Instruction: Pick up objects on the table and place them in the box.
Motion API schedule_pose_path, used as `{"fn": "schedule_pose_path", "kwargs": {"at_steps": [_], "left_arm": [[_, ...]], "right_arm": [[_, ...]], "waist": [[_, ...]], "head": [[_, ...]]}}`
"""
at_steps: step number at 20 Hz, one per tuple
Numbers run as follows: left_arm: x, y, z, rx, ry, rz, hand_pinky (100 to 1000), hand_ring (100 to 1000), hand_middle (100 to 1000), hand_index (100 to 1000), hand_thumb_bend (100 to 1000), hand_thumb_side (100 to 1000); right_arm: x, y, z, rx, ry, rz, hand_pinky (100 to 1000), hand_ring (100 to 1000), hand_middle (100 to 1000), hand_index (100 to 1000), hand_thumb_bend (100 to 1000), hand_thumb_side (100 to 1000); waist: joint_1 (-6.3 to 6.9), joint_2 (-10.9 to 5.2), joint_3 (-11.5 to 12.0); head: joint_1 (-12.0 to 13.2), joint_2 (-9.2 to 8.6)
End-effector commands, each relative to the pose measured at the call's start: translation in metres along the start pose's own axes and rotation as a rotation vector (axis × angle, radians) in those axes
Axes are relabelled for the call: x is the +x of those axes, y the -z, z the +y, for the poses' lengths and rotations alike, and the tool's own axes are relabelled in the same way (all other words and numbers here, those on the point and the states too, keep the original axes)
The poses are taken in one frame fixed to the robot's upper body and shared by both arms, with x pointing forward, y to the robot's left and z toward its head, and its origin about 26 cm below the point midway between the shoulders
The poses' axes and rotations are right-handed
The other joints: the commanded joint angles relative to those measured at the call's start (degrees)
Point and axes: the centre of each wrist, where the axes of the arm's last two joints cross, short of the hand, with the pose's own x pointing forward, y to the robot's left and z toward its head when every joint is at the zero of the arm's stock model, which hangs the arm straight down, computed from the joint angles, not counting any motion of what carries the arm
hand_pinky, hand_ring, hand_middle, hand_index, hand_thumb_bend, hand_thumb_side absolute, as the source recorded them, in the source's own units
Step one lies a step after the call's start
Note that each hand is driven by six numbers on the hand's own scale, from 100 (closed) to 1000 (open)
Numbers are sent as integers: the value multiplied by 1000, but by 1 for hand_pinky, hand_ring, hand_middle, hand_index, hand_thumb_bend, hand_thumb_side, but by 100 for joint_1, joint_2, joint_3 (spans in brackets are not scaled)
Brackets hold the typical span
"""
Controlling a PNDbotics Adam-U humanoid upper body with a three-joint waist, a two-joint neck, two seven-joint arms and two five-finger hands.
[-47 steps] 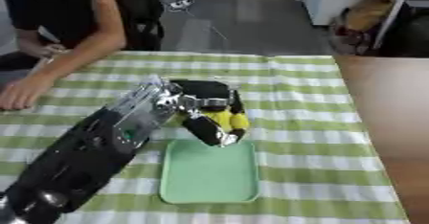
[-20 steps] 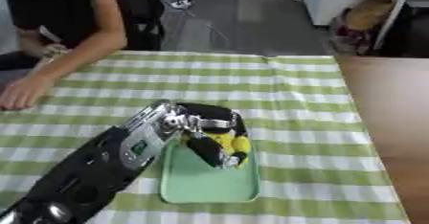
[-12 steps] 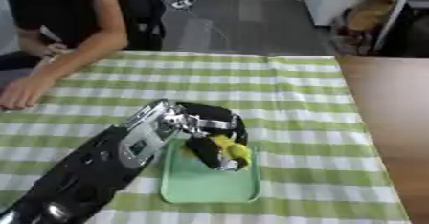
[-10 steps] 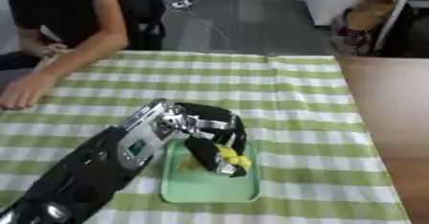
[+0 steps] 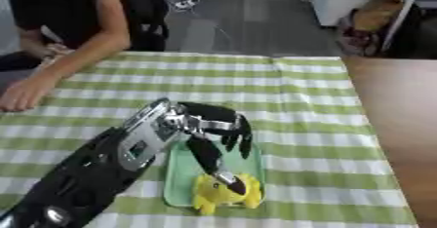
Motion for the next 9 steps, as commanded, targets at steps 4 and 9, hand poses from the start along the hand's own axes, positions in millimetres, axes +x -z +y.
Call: {"fn": "schedule_pose_path", "kwargs": {"at_steps": [4, 9], "left_arm": [[2, -11, 13, 39, 46, 12, 583, 550, 630, 661, 805, 600], [4, -13, 18, 61, 62, 8, 610, 609, 687, 683, 806, 613]], "right_arm": [[4, 4, -7, 1, -22, -21, 693, 752, 782, 899, 100, 784], [4, 4, -7, 2, -23, -22, 693, 752, 782, 899, 100, 784]], "waist": [[-9, -88, -1], [-9, -93, -1]], "head": [[-30, -16], [-26, -22]]}}
